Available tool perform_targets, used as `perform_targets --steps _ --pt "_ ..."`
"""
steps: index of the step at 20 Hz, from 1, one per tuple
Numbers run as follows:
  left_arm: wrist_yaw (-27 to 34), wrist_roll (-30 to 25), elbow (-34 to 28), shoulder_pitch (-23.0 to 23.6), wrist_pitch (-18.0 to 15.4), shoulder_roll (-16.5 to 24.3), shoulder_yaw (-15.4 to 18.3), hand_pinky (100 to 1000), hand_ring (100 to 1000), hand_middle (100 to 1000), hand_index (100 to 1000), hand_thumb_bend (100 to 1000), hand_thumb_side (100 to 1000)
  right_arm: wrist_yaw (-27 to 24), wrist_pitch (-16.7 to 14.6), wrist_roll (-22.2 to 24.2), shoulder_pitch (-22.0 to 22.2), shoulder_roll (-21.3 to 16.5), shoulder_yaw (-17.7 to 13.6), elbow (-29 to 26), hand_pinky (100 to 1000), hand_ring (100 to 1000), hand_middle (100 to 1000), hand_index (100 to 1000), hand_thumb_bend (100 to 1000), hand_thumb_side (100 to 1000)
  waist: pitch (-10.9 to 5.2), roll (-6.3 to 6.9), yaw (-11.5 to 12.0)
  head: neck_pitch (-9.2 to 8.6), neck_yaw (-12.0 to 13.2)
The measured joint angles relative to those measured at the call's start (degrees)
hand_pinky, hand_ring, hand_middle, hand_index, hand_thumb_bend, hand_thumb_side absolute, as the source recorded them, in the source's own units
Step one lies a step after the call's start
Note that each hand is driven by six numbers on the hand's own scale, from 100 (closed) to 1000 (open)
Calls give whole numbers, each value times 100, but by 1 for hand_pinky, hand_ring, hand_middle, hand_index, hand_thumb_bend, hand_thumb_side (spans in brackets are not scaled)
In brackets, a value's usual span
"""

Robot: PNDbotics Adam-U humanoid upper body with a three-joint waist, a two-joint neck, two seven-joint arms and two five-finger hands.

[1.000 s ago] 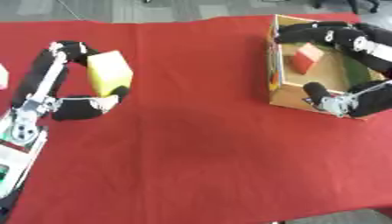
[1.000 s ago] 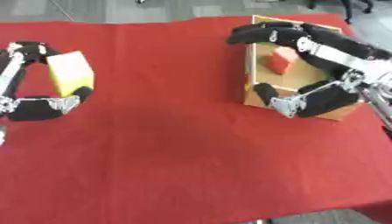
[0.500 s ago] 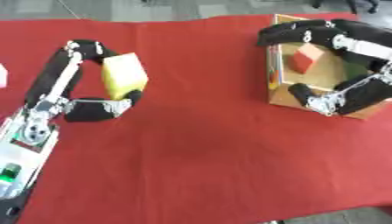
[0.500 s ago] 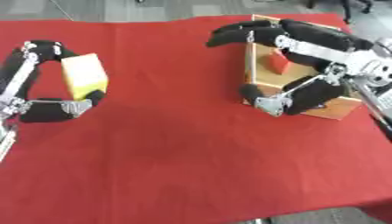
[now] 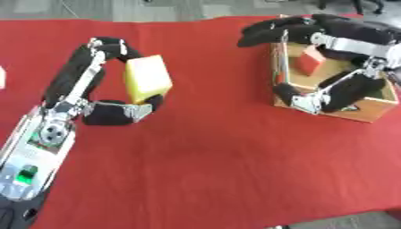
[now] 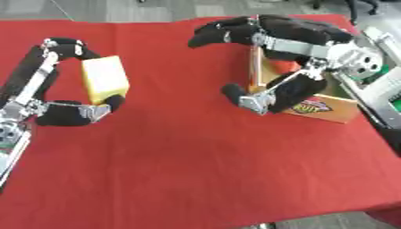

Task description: Pick up the objects with one hand, pass them to the other hand, and then place them into the box on the other side of the table.

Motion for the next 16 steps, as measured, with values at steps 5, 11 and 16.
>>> perform_targets --steps 5,11,16 --pt "-100 -12 117 -154 -102 -253 -72 652 605 441 482 100 157 154 249 89 -145 116 67 0 947 1000 893 964 100 258 16 18 129 0 -154" --pt "-191 -10 240 -223 -188 -453 -147 651 604 439 481 100 155 412 459 72 -212 219 122 6 954 1000 878 974 108 252 19 17 245 0 -314" --pt "-240 0 331 -284 -216 -617 -181 650 604 438 481 100 156 633 529 13 -256 321 189 85 962 1000 862 982 137 237 23 1 314 1 -411"
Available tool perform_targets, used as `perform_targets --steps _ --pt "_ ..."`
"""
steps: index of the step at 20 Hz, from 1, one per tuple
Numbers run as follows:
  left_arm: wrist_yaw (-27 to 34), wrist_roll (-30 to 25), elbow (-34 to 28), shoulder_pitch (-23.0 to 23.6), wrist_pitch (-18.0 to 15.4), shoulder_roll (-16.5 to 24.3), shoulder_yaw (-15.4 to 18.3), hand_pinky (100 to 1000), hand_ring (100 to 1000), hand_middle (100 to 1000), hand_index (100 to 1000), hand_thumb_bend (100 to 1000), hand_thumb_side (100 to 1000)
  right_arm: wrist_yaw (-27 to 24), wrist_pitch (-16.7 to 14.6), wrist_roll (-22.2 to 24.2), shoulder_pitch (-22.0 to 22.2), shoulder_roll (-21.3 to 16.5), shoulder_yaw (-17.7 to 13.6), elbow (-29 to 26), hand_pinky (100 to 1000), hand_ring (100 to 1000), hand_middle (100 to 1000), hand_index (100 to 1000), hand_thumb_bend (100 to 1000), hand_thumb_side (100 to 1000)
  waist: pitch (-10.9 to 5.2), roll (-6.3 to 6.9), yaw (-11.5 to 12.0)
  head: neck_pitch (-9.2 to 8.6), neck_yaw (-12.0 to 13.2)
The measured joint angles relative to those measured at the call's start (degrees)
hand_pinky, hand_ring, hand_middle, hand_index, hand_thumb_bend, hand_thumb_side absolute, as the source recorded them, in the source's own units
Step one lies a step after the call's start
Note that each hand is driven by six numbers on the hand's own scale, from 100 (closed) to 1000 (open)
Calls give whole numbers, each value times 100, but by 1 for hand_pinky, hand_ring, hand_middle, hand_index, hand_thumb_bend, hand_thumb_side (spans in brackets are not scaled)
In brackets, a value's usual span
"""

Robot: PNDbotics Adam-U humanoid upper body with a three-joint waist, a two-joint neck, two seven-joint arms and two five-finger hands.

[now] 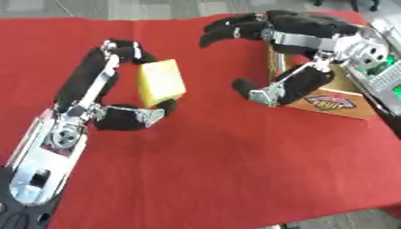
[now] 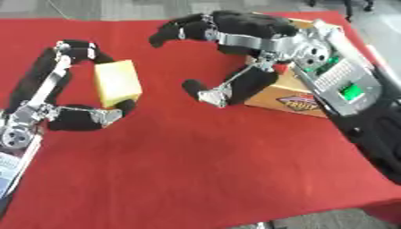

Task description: Pick up the objects with one hand, pass them to the other hand, and then place them into the box on the other side of the table.

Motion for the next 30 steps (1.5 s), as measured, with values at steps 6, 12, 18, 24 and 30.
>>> perform_targets --steps 6,12,18,24,30 --pt "-121 16 70 -74 -51 -180 -28 651 605 440 482 100 146 52 11 31 -32 67 56 126 974 1000 858 986 163 218 8 -8 56 71 -129" --pt "-245 33 171 -105 -109 -303 -32 650 605 439 482 100 141 55 7 141 -77 147 58 287 986 1000 872 991 192 200 8 -15 77 107 -226" --pt "-280 57 205 -133 -153 -396 -65 649 605 439 482 100 140 106 12 151 -78 168 77 388 997 1000 891 993 191 153 13 -17 114 143 -278" --pt "-310 45 209 -175 -176 -443 -68 646 605 438 482 100 137 149 -16 181 -81 206 92 460 999 1000 900 996 177 145 41 -19 141 143 -295" --pt "-318 64 239 -191 -188 -504 -76 642 604 435 483 100 139 203 25 202 -122 274 113 537 1000 1000 904 1000 148 125 53 -23 160 143 -304"
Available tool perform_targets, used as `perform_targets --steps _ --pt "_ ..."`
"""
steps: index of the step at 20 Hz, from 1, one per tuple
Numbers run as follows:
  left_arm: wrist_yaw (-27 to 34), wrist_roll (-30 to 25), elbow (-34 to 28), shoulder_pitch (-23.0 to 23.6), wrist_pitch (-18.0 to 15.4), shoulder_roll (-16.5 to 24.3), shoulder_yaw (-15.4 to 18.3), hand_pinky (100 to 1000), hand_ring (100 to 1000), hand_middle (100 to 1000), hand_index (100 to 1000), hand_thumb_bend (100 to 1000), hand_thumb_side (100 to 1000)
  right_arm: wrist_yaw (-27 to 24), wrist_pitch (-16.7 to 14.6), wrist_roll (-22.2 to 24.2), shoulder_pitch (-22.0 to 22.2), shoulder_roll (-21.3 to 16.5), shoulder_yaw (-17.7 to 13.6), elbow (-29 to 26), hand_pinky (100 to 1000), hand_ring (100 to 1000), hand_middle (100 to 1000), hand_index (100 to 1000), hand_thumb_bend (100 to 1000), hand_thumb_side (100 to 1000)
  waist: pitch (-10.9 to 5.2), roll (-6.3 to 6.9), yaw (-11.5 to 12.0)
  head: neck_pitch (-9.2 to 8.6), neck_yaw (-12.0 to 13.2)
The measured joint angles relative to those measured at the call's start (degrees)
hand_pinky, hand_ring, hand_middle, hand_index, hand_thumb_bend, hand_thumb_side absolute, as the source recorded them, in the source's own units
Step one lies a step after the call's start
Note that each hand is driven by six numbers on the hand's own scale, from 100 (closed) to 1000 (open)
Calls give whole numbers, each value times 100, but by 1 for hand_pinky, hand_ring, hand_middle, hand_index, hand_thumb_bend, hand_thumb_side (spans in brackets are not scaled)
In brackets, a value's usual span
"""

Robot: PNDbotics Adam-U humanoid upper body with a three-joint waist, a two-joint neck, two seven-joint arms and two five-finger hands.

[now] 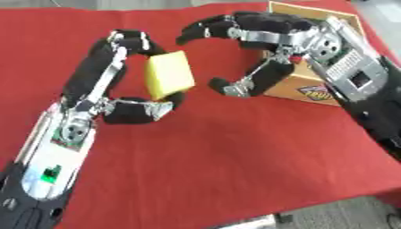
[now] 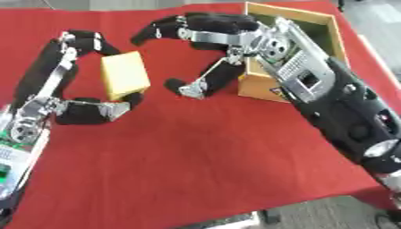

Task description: Pick up the objects with one hand, pass them to the other hand, and then place them into the box on the other side of the table.

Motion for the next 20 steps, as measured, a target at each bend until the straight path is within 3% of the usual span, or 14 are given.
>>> perform_targets --steps 20 --pt "-64 165 265 -78 61 -214 -1 637 602 430 482 100 133 -54 145 248 -24 77 68 20 1000 1000 919 1000 101 100 54 -12 47 -3 -48"
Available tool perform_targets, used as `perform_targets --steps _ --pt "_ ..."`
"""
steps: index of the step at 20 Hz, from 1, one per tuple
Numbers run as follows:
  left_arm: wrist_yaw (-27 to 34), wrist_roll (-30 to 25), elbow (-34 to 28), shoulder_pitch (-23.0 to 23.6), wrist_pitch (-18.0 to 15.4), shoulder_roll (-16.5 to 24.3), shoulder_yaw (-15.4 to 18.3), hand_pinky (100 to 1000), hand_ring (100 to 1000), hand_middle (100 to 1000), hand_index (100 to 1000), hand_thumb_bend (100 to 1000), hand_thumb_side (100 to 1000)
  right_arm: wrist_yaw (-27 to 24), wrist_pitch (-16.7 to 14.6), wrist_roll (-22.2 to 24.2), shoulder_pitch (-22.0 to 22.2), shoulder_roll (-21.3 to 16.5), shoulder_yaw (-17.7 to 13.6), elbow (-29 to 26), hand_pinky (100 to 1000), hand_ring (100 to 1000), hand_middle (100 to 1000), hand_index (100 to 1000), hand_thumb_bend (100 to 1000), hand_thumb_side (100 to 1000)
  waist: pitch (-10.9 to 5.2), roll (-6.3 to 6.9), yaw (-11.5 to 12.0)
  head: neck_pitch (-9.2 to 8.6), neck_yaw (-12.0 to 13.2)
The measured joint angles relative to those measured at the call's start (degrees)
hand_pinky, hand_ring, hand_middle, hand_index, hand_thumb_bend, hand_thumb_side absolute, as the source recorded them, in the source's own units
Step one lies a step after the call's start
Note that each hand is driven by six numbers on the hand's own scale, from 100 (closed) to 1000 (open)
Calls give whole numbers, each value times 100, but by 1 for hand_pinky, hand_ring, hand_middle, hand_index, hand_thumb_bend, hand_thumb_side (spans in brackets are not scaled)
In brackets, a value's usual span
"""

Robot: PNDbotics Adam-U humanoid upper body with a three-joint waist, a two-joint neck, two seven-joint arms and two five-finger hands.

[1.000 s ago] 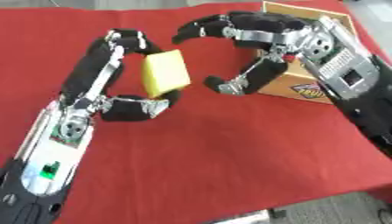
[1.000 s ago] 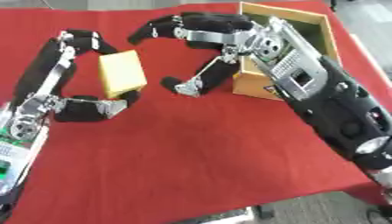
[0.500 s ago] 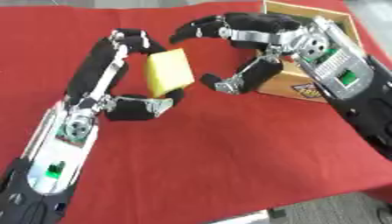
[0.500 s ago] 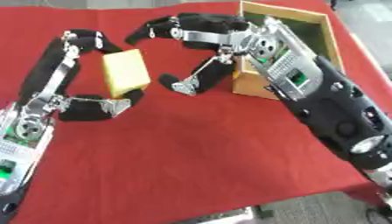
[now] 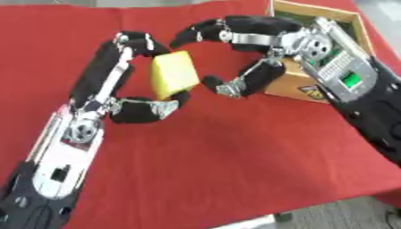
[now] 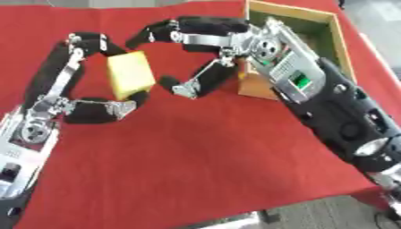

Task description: Pick up the objects with one hand, pass them to the other hand, and then place them into the box on the other side of the table.

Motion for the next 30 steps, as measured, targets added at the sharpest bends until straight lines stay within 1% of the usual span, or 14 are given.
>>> perform_targets --steps 2,3,4,12,13,15,20,27,30 --pt "-41 21 22 0 8 -20 12 637 602 430 482 100 133 -12 -21 61 15 0 4 -4 1000 1000 920 1000 118 100 0 0 -5 0 0" --pt "-55 28 24 0 13 -21 16 637 602 429 482 100 132 -27 -32 85 23 0 5 -6 1000 1000 919 1000 160 100 0 0 -11 0 0" --pt "-70 37 29 0 18 -21 18 637 602 429 482 100 132 -45 -41 110 23 0 0 -11 1000 1000 919 1000 170 100 0 0 -20 0 0" --pt "-100 72 55 0 4 -32 19 637 602 429 483 100 131 -92 -19 283 24 -3 -50 -65 1000 1000 924 1000 159 100 5 0 -16 2 -40" --pt "-100 72 56 0 3 -44 19 636 602 428 482 100 132 -93 -13 296 24 -3 -55 -65 1000 1000 924 1000 140 100 6 0 -8 2 -51" --pt "-100 73 57 0 2 -64 19 636 602 428 482 100 133 -93 -2 306 23 -3 -57 -62 1000 1000 922 1000 130 100 6 -2 5 2 -75" --pt "-99 74 61 0 -3 -95 16 636 600 425 488 100 130 -93 77 247 19 8 -53 -3 1000 1000 917 1000 102 100 20 -8 19 2 -123" --pt "-68 89 61 5 -27 -124 15 633 598 422 492 106 119 -45 179 133 15 47 -37 33 1000 1000 918 1000 100 101 46 -17 22 2 -166" --pt "-66 95 61 7 -33 -124 15 633 597 420 492 107 117 -43 183 135 16 47 -23 33 1000 1000 921 1000 100 117 46 -17 28 2 -168"
